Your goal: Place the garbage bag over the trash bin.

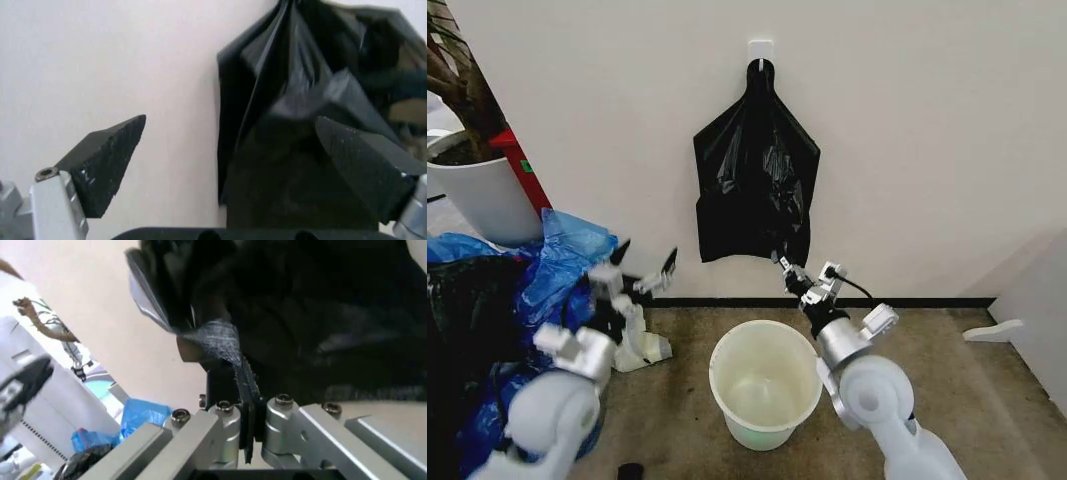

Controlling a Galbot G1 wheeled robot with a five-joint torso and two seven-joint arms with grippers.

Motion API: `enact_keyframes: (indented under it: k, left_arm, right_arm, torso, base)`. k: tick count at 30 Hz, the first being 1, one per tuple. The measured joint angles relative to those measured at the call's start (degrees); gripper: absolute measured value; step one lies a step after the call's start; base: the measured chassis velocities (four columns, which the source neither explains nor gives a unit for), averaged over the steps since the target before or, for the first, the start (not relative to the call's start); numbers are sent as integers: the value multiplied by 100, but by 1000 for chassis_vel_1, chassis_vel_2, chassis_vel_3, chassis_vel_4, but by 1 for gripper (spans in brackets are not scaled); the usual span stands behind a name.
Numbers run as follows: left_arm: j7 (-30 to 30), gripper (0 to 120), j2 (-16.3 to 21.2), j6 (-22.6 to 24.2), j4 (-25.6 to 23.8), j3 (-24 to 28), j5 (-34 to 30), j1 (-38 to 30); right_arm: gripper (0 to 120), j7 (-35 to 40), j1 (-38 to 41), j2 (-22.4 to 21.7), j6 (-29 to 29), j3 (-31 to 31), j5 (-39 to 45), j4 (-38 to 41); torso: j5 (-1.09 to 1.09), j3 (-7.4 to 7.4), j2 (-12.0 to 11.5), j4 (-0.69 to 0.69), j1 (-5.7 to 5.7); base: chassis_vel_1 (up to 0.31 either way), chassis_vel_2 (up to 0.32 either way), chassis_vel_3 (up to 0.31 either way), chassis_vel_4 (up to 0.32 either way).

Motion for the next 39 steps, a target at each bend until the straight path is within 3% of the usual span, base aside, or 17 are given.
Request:
enact_keyframes:
  k: [9,17,20,21,26,32,39]
  left_arm:
    - [-429,100,557,654,-16,821,-481,-1223]
    - [-1144,100,718,1381,135,1481,-1110,-2259]
    - [-1393,100,662,1646,340,1840,-1251,-2804]
    - [-1475,100,614,1764,453,2022,-1265,-3022]
    - [-2218,100,123,2393,932,3025,-1125,-3894]
    - [-2439,100,-204,2708,1119,3382,-683,-4172]
    - [-2562,100,-226,2950,1288,3465,-416,-4335]
  right_arm:
    - [0,-43,190,-90,9,-25,-148,57]
    - [0,-168,167,-171,35,1,-341,43]
    - [0,-178,126,-224,39,14,-360,52]
    - [0,-178,115,-237,41,25,-361,53]
    - [0,-182,46,-229,57,151,-348,50]
    - [0,-183,17,-181,69,157,-358,17]
    - [0,-190,5,-128,92,95,-380,-28]
  torso:
    - [0,0,0,0,0]
    - [1,0,0,2,0]
    - [1,0,0,-3,0]
    - [2,-1,0,2,0]
    - [2,0,0,-2,0]
    - [1,0,0,0,0]
    - [1,0,0,2,0]
  base:
    - [0,0,0,0]
    - [0,0,0,0]
    - [0,0,0,0]
    - [0,0,0,0]
    - [0,0,0,0]
    - [0,0,0,0]
    - [0,0,0,0]
